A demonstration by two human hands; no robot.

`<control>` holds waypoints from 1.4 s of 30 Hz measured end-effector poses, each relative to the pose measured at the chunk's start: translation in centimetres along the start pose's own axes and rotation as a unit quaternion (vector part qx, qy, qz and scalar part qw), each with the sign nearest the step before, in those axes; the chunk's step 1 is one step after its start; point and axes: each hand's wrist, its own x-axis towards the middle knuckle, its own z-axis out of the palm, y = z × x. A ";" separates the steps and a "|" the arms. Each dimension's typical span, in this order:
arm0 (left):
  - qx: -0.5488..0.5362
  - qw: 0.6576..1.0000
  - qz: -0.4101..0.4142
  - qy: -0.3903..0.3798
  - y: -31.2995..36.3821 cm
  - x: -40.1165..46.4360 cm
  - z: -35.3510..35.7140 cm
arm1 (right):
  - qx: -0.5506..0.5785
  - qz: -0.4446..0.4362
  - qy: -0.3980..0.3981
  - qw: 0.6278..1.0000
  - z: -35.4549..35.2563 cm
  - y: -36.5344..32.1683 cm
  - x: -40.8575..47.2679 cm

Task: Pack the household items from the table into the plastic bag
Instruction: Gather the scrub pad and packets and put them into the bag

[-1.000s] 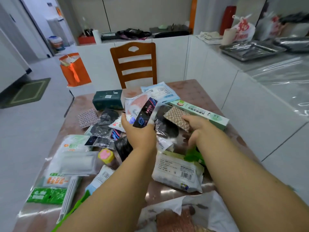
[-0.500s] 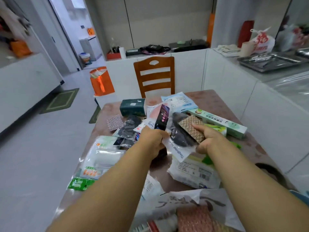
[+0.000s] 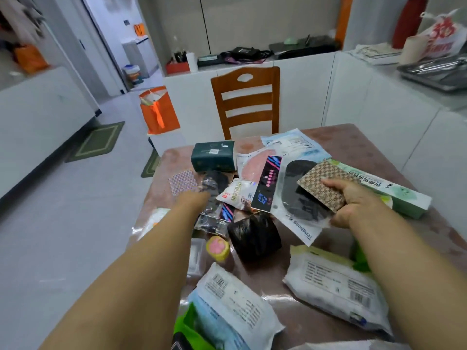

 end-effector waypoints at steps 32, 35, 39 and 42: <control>-0.486 0.789 0.004 -0.376 1.6 -9.8 -0.4 | 0.056 0.029 -0.138 0.988 2.1 4.1 -2.6; -0.454 0.808 0.039 -0.374 1.9 -9.4 -0.7 | -0.031 0.003 -0.121 0.992 1.1 3.1 -2.3; -0.370 0.858 0.014 -0.355 2.6 -9.8 0.5 | -0.174 -0.052 -0.142 0.973 2.0 3.1 -1.5; -0.295 0.892 -0.035 -0.340 2.4 -10.1 2.7 | -0.392 -0.079 -0.113 0.910 4.6 4.3 -0.3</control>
